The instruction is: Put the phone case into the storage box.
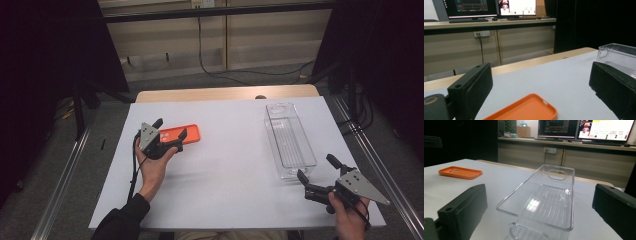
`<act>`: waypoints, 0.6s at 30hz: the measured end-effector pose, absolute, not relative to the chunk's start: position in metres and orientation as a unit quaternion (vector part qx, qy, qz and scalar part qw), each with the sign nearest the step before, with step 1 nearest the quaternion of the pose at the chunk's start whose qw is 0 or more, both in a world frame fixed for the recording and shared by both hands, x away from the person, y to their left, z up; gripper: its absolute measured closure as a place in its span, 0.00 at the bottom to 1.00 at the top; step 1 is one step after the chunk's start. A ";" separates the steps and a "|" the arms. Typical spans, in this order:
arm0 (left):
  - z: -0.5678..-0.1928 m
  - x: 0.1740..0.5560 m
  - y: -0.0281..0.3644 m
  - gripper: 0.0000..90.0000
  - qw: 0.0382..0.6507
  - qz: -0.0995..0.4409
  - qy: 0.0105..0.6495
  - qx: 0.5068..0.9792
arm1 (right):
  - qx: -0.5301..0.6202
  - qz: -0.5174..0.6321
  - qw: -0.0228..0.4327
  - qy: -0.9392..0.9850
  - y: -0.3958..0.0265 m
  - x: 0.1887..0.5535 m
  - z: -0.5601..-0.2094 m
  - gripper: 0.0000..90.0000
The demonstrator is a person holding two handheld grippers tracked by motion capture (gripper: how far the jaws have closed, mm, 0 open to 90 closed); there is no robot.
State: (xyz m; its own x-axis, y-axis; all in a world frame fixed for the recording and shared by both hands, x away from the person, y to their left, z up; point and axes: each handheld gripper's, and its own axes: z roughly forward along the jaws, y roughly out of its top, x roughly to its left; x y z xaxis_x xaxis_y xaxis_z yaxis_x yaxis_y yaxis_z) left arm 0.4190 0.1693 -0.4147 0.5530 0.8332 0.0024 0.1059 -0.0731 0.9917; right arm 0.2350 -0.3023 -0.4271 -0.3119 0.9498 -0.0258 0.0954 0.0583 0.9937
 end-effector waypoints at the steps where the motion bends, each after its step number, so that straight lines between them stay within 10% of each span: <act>1: -0.415 0.421 0.169 0.06 0.582 0.312 0.354 0.662 | 0.430 0.535 0.399 0.608 -0.302 0.235 -0.427 0.00; 18: -0.412 0.451 0.165 0.10 0.575 0.316 0.365 0.661 | 0.430 0.534 0.400 0.608 -0.302 0.235 -0.427 0.00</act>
State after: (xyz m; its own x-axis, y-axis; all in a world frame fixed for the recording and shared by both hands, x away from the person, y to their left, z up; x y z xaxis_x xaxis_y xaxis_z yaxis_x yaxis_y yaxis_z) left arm 0.4505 0.1650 -0.4118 0.5340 0.8455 -0.0032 0.1197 -0.0719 0.9902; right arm 0.2348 -0.3022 -0.4271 -0.3114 0.9499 -0.0272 0.0957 0.0598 0.9936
